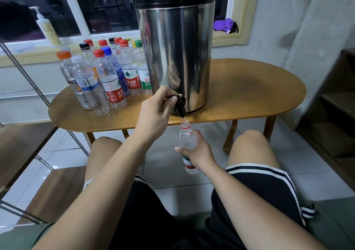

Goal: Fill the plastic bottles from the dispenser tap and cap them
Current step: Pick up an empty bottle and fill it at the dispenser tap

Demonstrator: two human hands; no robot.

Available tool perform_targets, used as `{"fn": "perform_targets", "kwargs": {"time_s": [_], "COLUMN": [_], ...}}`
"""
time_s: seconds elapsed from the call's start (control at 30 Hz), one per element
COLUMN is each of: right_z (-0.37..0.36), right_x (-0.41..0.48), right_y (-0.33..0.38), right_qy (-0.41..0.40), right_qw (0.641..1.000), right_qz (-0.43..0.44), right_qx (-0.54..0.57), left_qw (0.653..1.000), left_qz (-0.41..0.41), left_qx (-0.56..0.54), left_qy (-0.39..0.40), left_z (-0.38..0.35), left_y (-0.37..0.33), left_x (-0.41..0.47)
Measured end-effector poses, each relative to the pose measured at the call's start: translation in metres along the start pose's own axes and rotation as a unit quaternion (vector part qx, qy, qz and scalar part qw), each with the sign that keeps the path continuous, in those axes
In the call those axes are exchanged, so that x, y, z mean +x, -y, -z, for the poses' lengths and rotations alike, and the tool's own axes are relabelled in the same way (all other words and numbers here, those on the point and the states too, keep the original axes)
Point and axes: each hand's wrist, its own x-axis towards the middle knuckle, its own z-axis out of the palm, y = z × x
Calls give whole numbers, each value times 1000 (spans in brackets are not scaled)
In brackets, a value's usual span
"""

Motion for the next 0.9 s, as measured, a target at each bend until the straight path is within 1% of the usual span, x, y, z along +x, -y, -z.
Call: {"fn": "perform_targets", "kwargs": {"time_s": [0.6, 0.9], "right_z": [0, 2], "right_x": [-1, -1], "right_y": [1, 3], "right_qy": [-2, 4], "right_qw": [1000, 1000], "right_qz": [0, 0], "right_qx": [17, 15], "left_qw": [1000, 1000], "left_qz": [-2, 5], "left_qx": [16, 22], "left_qy": [-4, 19], "left_z": [2, 7], "left_y": [-4, -8], "left_x": [2, 8]}}
